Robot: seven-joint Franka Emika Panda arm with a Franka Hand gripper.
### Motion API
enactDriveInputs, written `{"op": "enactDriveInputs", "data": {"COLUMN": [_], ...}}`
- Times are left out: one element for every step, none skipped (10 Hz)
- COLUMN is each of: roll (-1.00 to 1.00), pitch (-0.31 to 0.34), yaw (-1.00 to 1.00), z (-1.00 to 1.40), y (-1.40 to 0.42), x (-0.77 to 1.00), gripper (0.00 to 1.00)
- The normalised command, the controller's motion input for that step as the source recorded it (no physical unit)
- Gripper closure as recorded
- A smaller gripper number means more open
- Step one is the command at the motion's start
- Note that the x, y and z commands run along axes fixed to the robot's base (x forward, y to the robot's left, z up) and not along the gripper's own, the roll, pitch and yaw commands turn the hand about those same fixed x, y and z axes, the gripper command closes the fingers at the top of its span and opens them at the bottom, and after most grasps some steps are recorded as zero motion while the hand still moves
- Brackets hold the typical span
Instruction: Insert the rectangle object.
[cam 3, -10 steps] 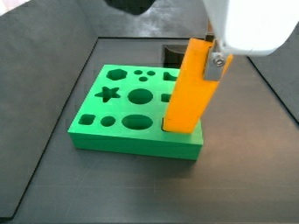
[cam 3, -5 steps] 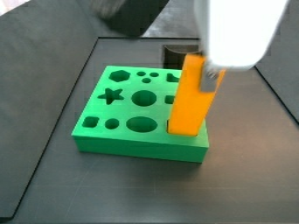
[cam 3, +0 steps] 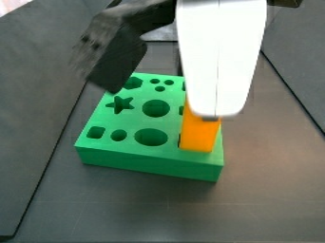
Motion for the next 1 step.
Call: {"op": "enactDriveInputs", "data": {"roll": [0.13], "pitch": [-0.124], "yaw": [0.05], "z": [-0.38], "y": [-0.43], "x": [-0.06], "gripper": [1.0]}}
